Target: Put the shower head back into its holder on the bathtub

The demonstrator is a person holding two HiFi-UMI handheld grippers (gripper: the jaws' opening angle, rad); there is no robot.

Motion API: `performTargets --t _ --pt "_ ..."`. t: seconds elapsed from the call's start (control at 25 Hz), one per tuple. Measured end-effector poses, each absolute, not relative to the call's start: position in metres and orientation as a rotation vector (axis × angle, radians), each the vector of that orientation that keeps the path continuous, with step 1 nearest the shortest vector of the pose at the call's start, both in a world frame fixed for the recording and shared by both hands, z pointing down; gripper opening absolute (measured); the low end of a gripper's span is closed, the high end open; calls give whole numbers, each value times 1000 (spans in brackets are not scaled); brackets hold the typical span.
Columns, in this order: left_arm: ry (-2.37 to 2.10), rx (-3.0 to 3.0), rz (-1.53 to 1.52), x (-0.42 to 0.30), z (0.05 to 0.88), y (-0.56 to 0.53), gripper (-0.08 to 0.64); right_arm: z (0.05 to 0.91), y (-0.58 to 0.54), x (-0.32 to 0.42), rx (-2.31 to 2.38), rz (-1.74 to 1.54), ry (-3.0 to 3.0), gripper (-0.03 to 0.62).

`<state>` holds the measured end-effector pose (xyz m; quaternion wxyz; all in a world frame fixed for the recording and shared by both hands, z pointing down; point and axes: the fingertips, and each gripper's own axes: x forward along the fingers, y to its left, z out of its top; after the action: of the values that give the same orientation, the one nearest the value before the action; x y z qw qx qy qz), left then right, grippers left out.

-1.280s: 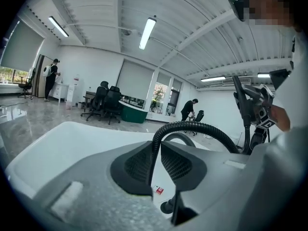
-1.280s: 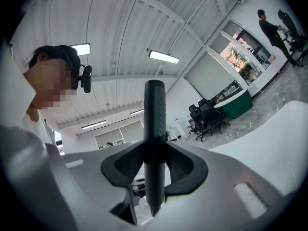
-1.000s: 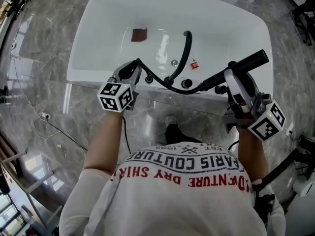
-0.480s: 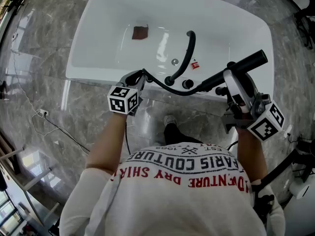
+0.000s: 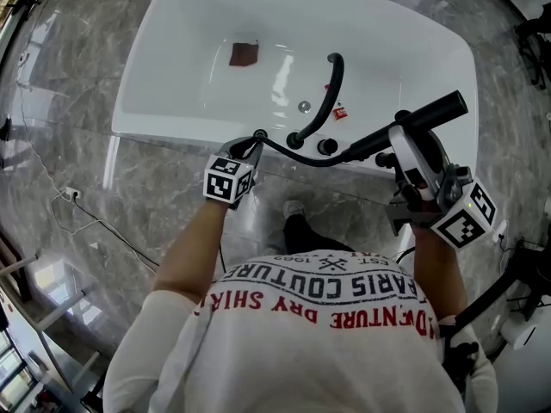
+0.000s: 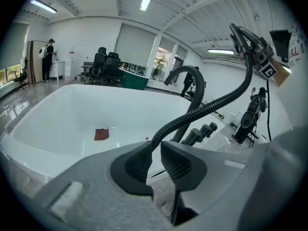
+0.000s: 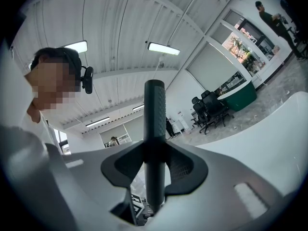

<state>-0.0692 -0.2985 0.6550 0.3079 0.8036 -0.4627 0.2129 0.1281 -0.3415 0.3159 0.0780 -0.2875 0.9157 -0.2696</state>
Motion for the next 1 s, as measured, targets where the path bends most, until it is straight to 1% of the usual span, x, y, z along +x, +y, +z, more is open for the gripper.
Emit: performTargets --t 0.12,0.16,0.2,0.4,0.6,1.0 --pt "-1213 2119 589 -66 663 -292 58 316 -342 126 -853 -815 2739 138" --pt "-1218 2115 593 -66 664 -292 47 316 -343 125 -851 -817 2740 138" --pt "-1222 2111 600 -66 666 -291 2 317 -343 123 -852 -815 2744 138" --pt "-1206 2126 648 -59 667 -285 2 321 -342 118 -842 -806 2774 138" --pt "-1209 2135 596 -56 651 -275 2 321 -339 105 -809 -791 2809 138" --pt "-1271 2180 328 -78 568 -255 0 334 -339 50 -762 -679 2936 138"
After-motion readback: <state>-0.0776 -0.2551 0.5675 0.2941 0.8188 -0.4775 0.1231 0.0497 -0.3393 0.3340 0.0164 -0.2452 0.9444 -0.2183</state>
